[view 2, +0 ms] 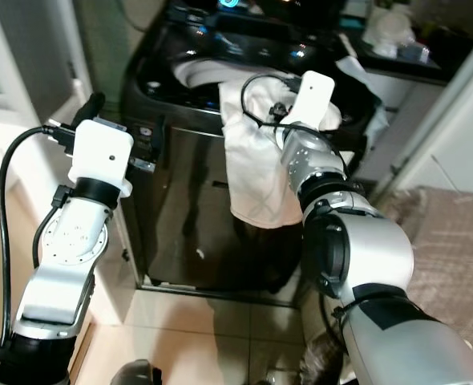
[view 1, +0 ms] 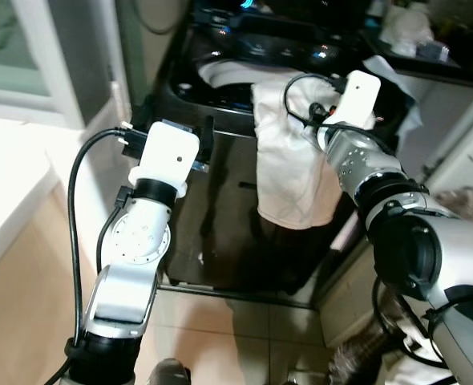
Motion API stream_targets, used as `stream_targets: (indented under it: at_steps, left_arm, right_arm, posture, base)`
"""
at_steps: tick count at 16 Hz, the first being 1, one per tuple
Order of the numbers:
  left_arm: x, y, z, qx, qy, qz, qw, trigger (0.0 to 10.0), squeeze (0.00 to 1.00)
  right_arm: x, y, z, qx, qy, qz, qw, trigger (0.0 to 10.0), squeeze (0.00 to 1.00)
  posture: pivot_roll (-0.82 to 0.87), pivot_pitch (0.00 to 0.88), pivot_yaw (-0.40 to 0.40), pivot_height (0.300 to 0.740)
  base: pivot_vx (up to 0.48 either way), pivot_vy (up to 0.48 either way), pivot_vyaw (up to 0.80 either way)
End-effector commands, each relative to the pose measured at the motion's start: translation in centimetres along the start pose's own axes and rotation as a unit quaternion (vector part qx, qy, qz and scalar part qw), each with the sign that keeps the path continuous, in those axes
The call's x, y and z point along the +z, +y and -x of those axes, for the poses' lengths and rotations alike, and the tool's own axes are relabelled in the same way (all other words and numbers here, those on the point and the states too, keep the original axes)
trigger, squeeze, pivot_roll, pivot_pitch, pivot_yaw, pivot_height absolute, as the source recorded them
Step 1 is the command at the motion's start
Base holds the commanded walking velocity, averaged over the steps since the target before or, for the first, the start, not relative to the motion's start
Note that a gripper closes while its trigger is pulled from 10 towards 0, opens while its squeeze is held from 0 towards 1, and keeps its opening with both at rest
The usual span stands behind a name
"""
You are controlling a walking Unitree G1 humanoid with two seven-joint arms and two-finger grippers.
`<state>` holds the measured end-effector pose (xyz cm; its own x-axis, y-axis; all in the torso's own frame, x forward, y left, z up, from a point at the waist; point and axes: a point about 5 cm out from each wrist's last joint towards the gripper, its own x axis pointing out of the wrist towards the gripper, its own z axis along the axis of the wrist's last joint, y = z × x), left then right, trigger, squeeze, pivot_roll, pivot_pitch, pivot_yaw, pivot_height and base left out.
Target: Clothes washing
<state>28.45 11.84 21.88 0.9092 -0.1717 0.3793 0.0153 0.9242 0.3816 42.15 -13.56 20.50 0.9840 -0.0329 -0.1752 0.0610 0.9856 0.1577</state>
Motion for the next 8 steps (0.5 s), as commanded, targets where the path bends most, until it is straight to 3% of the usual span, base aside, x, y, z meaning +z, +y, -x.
stream_targets:
  at_steps: [1, 3, 6, 8]
  left_arm:
    - [0.3, -0.1, 0.0, 0.001, -0.003, 0.001, 1.000, 10.0, 0.00]
    - [0.3, -0.1, -0.1, 0.001, 0.001, 0.000, 1.000, 10.0, 0.00]
    - [0.2, -0.3, -0.1, -0.004, 0.004, 0.006, 1.000, 10.0, 0.00]
    - [0.1, -0.5, -0.1, -0.026, 0.007, 0.040, 0.999, 10.0, 0.00]
  right_arm:
    - [0.4, -1.0, 0.0, -0.021, -0.014, 0.044, 0.999, 10.0, 0.00]
    - [0.4, -1.1, 0.0, -0.024, -0.021, 0.073, 0.997, 10.0, 0.00]
    - [1.1, -1.4, 0.1, -0.048, -0.059, 0.172, 0.982, 10.0, 0.00]
    - [1.4, -1.5, 0.1, -0.056, -0.068, 0.161, 0.983, 10.0, 0.00]
  posture:
    - [0.19, 0.026, -0.098, 0.740]
    - [0.19, 0.026, -0.097, 0.740]
    - [0.19, 0.026, -0.094, 0.740]
    - [0.19, 0.026, -0.094, 0.740]
  base:
    - [0.000, 0.000, 0.00]
    - [0.000, 0.000, 0.00]
    - [0.000, 0.000, 0.00]
    - [0.345, 0.281, 0.00]
